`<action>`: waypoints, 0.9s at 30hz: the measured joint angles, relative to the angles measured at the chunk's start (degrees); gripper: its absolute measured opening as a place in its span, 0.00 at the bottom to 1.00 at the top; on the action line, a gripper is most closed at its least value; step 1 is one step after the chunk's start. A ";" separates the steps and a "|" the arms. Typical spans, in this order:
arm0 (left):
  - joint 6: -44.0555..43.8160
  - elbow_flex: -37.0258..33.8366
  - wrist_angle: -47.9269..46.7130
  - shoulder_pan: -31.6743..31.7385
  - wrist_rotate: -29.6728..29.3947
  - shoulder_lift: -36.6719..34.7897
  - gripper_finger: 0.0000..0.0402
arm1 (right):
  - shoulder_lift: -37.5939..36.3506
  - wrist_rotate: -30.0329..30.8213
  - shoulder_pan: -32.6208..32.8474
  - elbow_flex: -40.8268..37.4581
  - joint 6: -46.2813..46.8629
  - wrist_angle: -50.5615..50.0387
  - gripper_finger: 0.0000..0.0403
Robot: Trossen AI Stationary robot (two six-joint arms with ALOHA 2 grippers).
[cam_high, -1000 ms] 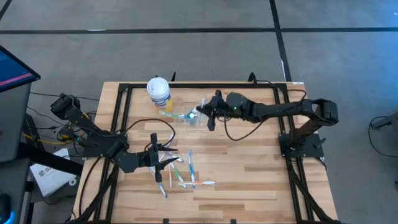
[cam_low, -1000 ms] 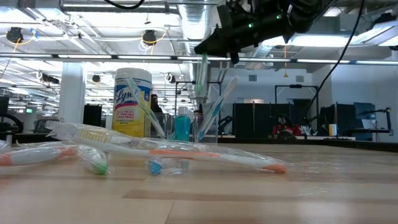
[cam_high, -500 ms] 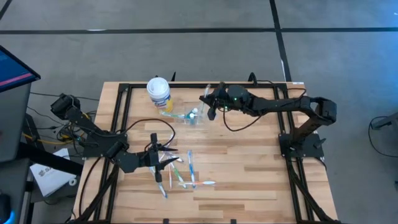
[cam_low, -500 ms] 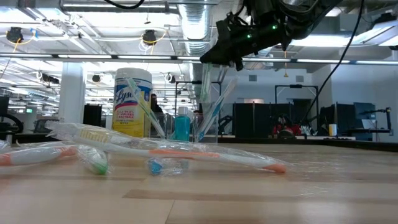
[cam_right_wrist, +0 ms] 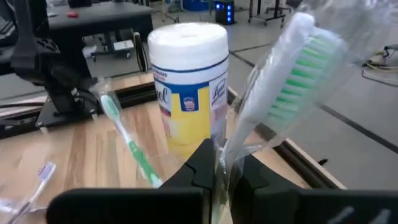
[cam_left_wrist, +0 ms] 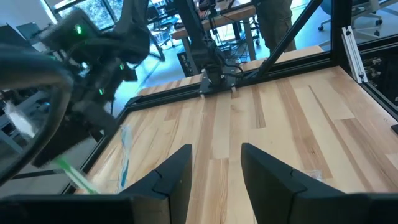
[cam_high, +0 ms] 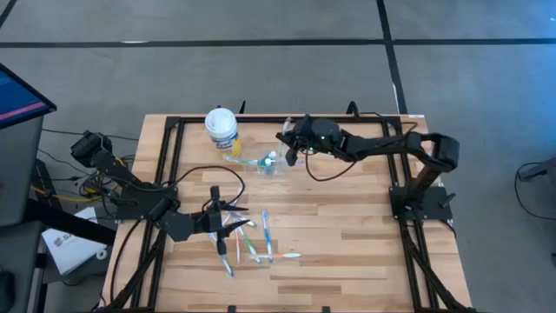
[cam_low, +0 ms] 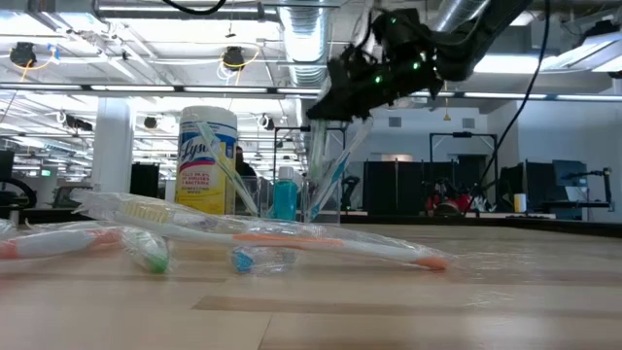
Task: Pick & Place toothbrushing station
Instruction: Put the green toothbrush into the transparent organizer
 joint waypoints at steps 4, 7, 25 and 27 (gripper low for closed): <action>0.00 0.00 0.00 0.00 1.60 0.00 0.33 | 1.52 -0.19 -0.93 -0.23 0.43 0.37 0.03; 0.02 0.00 -0.01 0.00 1.79 0.00 0.33 | 1.51 -0.20 -1.13 -0.09 0.21 0.46 0.03; 0.02 0.00 0.07 0.00 1.76 0.00 0.33 | 1.54 -1.64 -1.16 -0.15 -0.01 -1.26 0.06; 0.02 0.00 0.07 0.00 1.75 0.00 0.33 | 1.54 -1.64 -1.13 -0.15 -0.28 -1.87 0.05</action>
